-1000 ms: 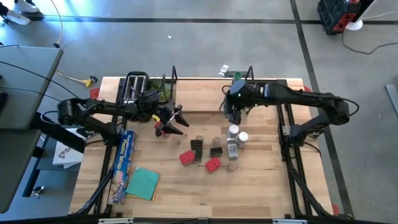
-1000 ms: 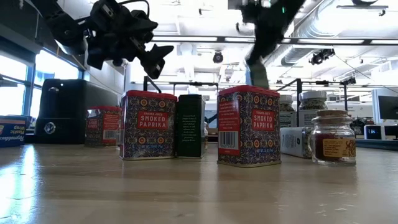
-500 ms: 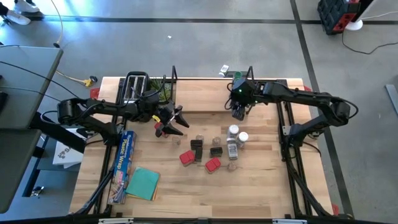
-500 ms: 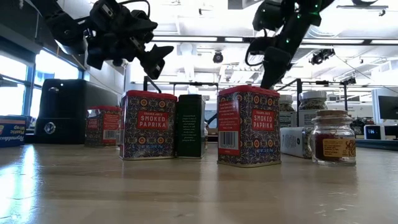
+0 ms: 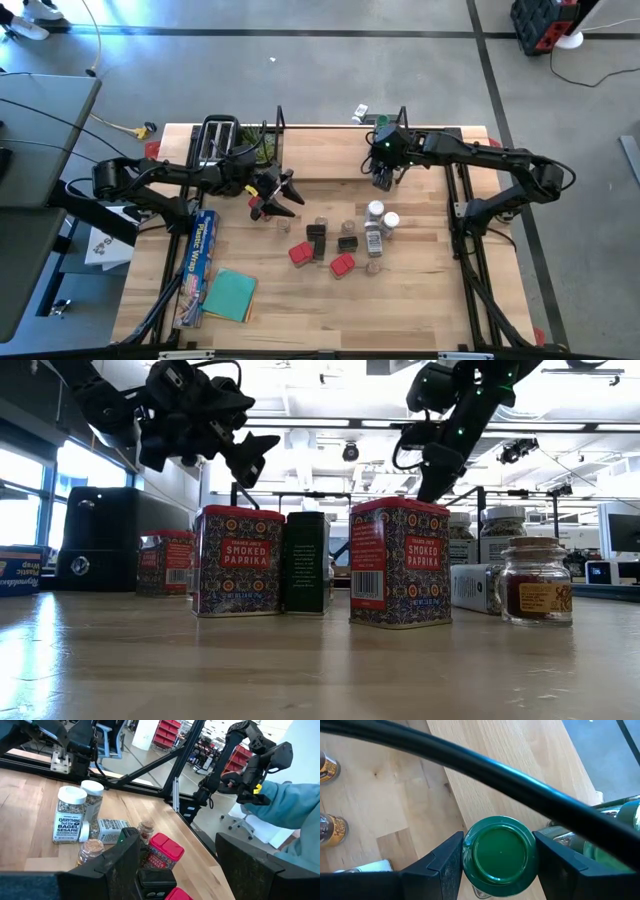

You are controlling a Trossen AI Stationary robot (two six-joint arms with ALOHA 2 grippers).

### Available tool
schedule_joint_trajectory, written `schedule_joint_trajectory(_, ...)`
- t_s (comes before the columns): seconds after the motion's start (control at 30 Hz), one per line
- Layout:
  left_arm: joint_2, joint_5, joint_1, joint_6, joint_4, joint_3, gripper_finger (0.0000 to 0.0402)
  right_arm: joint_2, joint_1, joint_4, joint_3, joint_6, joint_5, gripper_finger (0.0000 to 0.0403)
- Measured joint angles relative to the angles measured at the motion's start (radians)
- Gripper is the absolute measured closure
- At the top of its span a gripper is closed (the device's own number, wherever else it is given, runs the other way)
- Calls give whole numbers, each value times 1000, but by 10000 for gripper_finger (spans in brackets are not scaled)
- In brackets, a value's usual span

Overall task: Shelf spices
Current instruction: Put the green seasoning bottle on the shelf aligned with the other green seasoning bottles

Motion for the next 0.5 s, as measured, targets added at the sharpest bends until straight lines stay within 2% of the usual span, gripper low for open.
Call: schedule_joint_trajectory(0.5,0,-2,-1,-2,0,0,147,0,0,-20,0,4,11,191)
